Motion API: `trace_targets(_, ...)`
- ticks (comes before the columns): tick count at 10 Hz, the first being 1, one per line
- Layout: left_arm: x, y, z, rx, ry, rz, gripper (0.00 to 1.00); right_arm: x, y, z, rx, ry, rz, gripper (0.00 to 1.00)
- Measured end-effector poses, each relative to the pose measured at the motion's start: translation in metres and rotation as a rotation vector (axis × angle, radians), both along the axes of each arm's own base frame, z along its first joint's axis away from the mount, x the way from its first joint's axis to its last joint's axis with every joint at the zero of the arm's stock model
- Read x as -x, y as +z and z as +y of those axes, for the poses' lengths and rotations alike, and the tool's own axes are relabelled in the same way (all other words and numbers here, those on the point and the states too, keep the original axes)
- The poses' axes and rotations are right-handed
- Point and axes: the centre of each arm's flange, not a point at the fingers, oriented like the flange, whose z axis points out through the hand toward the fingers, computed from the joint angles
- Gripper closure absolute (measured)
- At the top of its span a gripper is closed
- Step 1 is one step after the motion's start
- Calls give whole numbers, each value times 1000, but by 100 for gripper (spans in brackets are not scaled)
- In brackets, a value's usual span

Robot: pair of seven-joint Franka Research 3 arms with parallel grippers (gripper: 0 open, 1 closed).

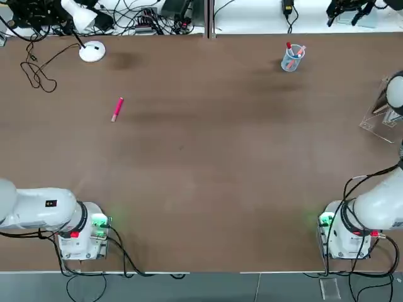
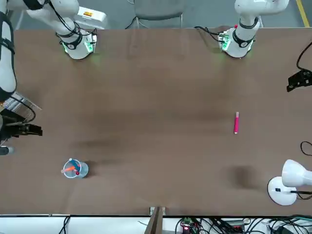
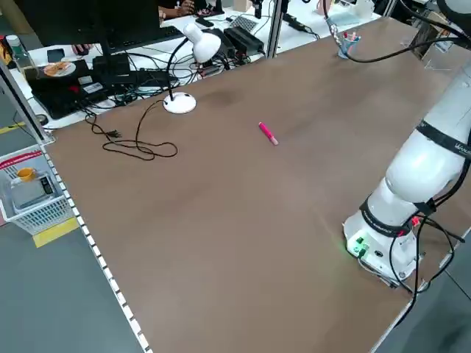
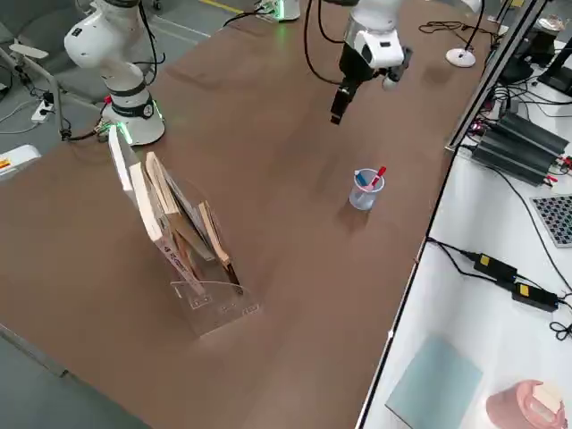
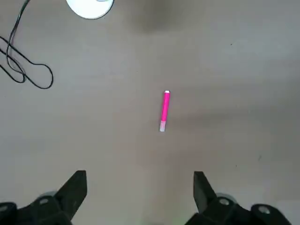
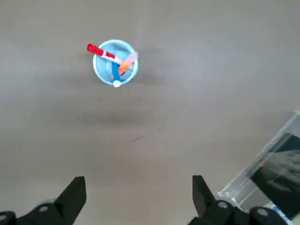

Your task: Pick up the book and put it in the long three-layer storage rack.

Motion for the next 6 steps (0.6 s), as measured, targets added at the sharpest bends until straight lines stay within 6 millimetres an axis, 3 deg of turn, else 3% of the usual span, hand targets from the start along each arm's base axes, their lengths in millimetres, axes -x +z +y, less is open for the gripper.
trace_targets(6,0,0,0,0,0,0,0,46,67,5,0,27,-81,0)
